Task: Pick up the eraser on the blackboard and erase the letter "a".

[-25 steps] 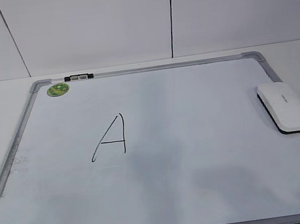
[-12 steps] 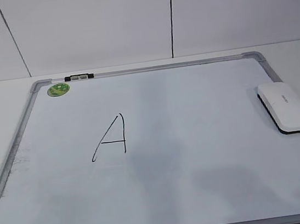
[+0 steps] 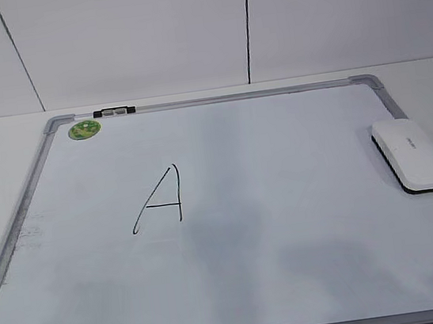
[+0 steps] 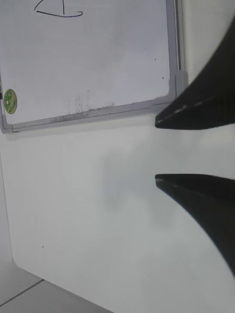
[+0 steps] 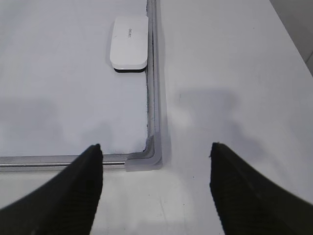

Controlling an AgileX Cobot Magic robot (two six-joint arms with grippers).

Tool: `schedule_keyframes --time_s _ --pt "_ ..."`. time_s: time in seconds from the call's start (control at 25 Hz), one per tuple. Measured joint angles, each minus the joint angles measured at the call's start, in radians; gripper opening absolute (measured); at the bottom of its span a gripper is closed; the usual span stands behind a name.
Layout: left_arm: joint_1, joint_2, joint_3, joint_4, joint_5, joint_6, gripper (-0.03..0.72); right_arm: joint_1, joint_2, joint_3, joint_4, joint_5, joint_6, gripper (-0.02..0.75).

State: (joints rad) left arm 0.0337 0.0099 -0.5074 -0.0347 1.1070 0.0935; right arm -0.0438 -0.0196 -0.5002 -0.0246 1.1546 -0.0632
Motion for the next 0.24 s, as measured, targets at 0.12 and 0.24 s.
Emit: schedule_keyframes --time_s 0.12,0.24 --pt "0.000 0.000 0.000 0.000 0.000 0.000 0.235 0.000 0.000 0.000 0.000 0.000 0.000 0.522" --pt "0.000 0.000 0.000 0.000 0.000 0.000 0.235 0.000 0.000 0.000 0.000 0.000 0.000 0.522"
